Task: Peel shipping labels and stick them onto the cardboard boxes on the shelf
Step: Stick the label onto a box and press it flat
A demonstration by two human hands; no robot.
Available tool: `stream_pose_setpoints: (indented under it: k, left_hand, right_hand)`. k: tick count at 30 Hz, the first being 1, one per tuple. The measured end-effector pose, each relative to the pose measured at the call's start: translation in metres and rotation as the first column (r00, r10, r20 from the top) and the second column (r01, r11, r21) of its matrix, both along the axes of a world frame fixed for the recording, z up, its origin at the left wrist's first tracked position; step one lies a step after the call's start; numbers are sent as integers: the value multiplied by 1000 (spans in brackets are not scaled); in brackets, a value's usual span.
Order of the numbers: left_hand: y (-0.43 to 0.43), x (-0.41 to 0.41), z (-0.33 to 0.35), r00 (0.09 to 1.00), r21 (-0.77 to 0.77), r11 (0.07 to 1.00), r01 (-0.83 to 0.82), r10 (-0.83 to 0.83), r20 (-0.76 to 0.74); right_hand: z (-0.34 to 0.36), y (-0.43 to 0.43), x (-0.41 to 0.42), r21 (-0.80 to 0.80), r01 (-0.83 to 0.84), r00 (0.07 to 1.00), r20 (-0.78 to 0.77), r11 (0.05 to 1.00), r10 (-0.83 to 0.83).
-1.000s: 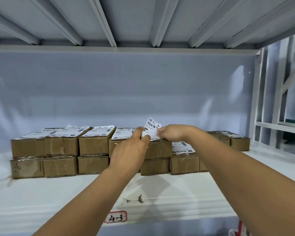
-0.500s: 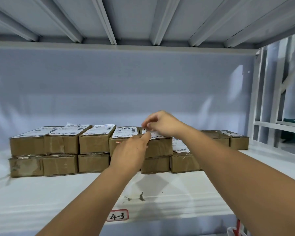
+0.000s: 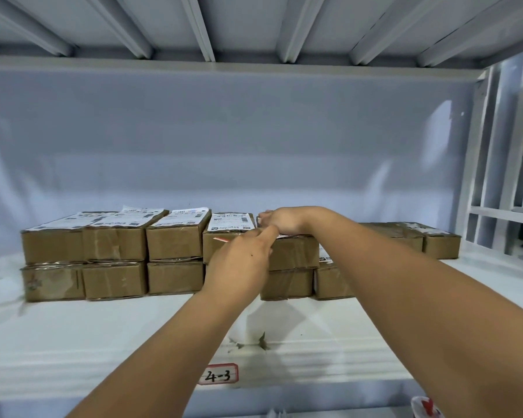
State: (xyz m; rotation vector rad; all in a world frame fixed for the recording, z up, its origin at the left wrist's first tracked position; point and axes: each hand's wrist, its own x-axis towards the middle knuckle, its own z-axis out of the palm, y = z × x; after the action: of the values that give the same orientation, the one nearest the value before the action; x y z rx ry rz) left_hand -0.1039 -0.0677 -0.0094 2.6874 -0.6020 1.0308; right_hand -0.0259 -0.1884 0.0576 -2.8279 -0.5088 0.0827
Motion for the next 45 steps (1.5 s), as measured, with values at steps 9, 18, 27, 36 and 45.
stream_pose_setpoints:
  k: [9, 18, 27, 36, 45]
  left_hand:
    - [-3, -2, -1, 1000, -15, 1000, 8, -8, -5]
    - [-8, -2, 8, 995, -34, 995, -99, 99, 15]
    - [-2, -9, -14, 993, -295, 953, 69, -37, 115]
    - [9, -13, -36, 997, -382, 924, 7, 24, 76]
    - [10, -5, -49, 988, -228, 971, 70, -36, 151]
  right_hand:
    - [-5, -4, 3, 125, 182, 963, 177, 975, -203]
    - [-50, -30, -52, 485, 12, 734, 590, 874, -338]
    - [-106, -39, -64, 378, -70, 523, 802, 923, -289]
    - [-104, -35, -73, 253, 64, 639, 733, 965, -234]
    - [-106, -38, -67, 153, 153, 633, 743, 976, -215]
